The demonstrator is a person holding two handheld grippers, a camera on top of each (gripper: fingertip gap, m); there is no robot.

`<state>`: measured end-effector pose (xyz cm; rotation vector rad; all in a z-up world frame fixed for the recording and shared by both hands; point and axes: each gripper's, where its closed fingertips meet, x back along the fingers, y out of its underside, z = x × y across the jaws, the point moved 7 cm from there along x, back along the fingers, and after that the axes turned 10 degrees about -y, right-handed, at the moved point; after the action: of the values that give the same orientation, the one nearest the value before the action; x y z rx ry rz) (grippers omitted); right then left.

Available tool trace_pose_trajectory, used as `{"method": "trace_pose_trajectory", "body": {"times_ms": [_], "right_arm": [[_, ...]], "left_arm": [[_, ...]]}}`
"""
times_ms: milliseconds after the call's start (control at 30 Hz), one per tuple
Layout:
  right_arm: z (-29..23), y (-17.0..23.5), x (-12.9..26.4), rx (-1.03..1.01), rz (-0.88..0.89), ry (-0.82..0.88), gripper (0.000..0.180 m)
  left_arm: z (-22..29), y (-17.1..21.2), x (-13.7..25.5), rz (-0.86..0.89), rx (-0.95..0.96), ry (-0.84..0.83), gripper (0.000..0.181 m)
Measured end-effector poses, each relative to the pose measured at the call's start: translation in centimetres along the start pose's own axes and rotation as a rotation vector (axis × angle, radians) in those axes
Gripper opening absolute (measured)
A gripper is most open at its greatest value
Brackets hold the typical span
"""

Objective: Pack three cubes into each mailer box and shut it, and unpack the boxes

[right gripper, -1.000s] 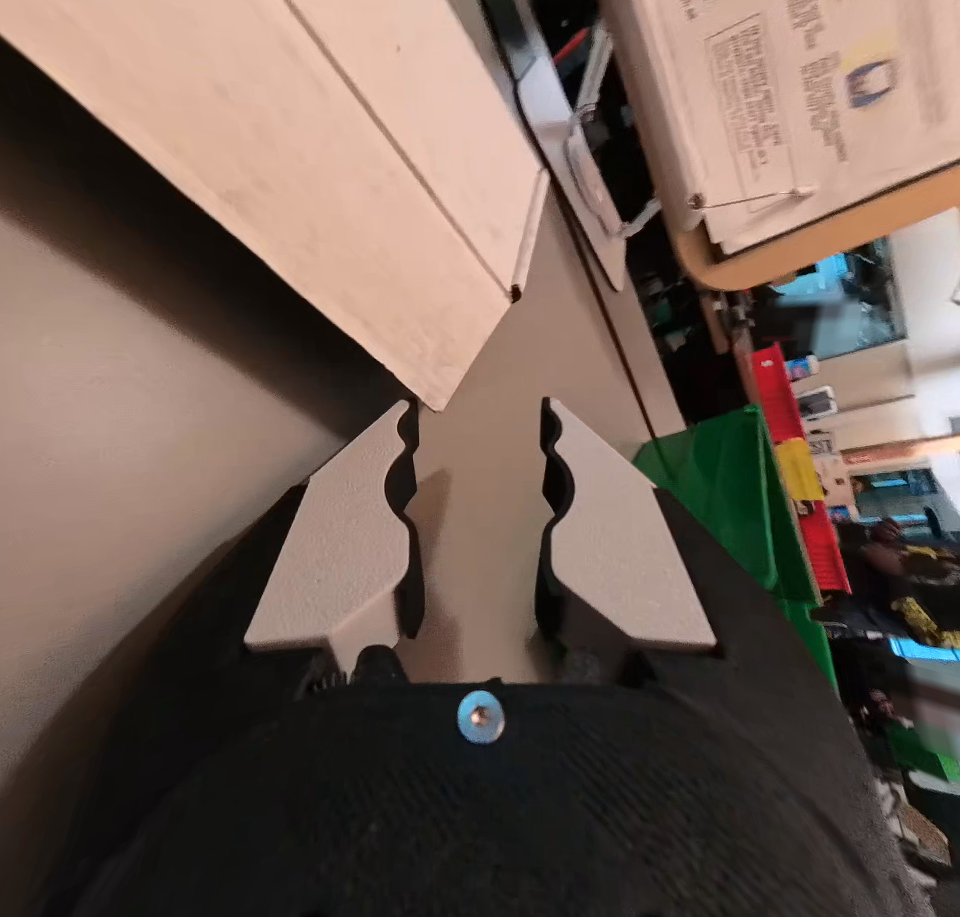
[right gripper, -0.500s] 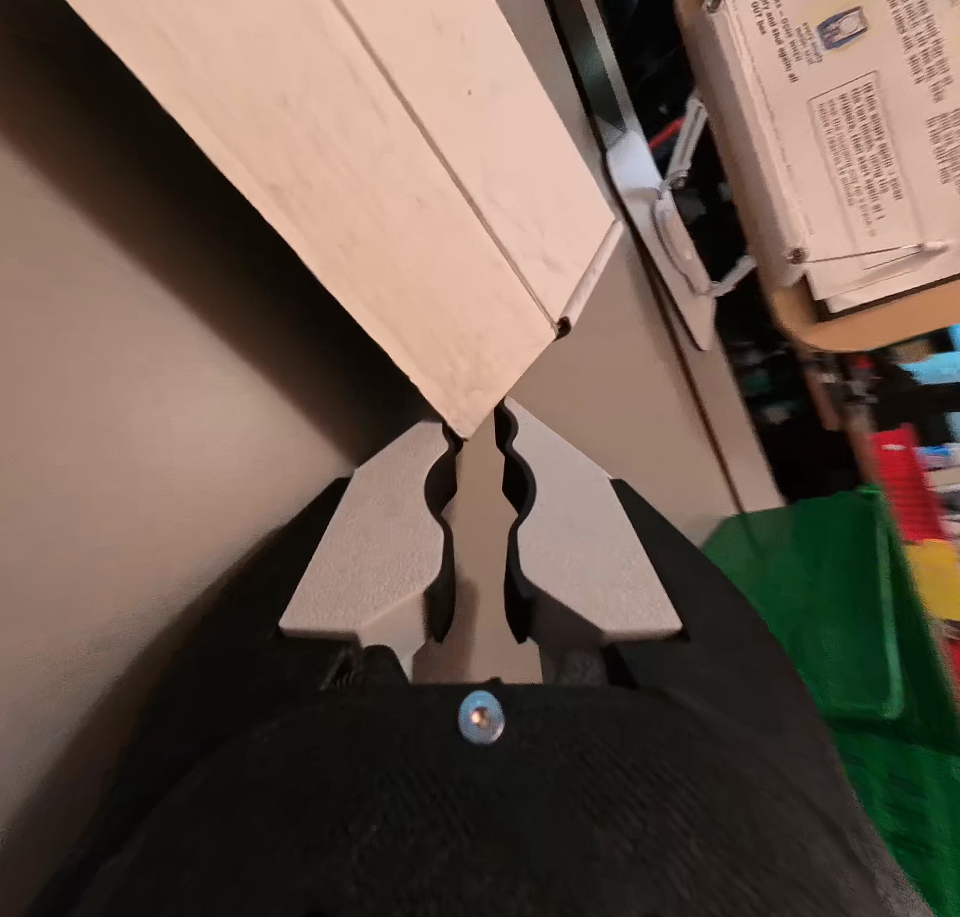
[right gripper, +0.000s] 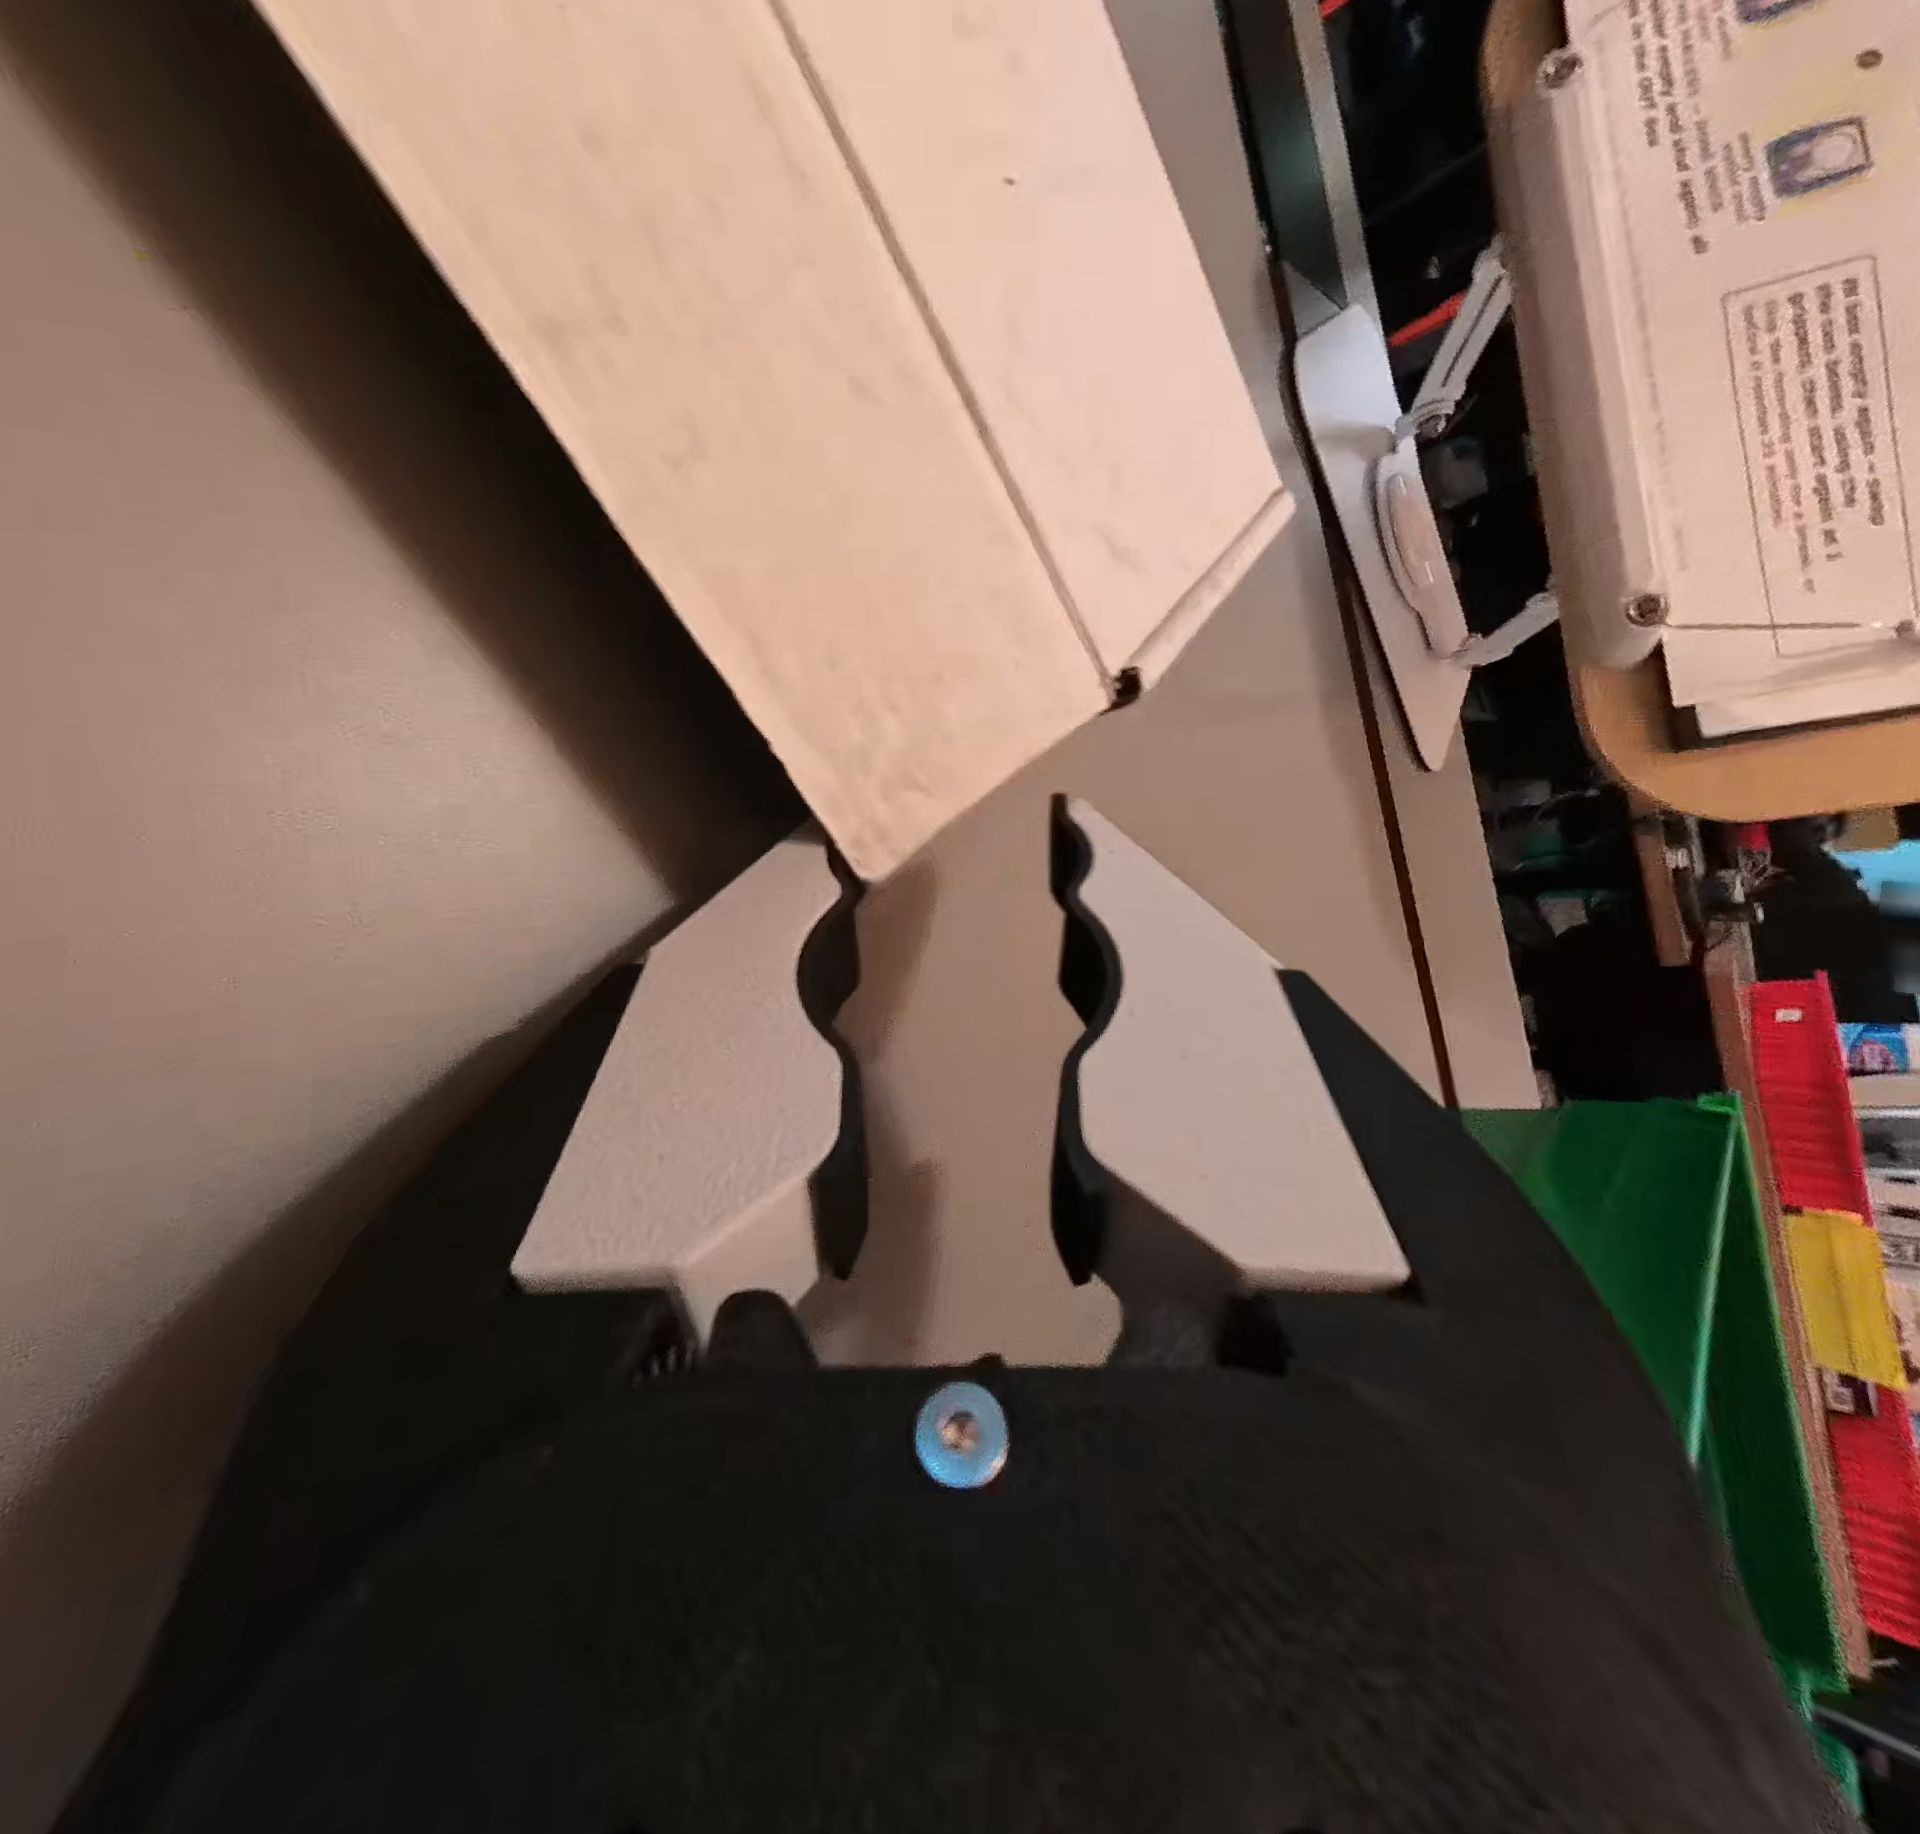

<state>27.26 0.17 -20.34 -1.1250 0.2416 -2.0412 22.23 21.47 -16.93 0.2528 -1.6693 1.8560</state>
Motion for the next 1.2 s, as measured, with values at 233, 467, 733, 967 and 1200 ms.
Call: {"method": "trace_pose_trajectory", "body": {"times_ms": [233,467,733,967,1200], "right_arm": [[0.1,-1.6,5.7,-0.229,0.232,-0.144,0.061],[2.9,0.0,4.2,-0.644,0.238,0.008,0.046],[0.6,-2.4,2.4,-0.718,0.409,-0.22,0.051],[-1.0,-3.2,3.8,-0.627,0.377,-0.301,0.053],[6.1,-4.1,4.5,-0.589,0.423,0.045,0.0]], "left_arm": [[-0.2,0.0,0.0,0.014,-0.11,0.046,0.0],[-0.6,-0.5,-0.6,-0.034,-0.105,0.159,0.0],[-0.4,-0.4,-0.5,0.0,-0.118,0.128,0.0],[-0.8,-0.7,-0.6,-0.003,-0.157,0.073,0.0],[-0.8,-0.6,-0.6,0.014,-0.142,0.057,0.0]]}}
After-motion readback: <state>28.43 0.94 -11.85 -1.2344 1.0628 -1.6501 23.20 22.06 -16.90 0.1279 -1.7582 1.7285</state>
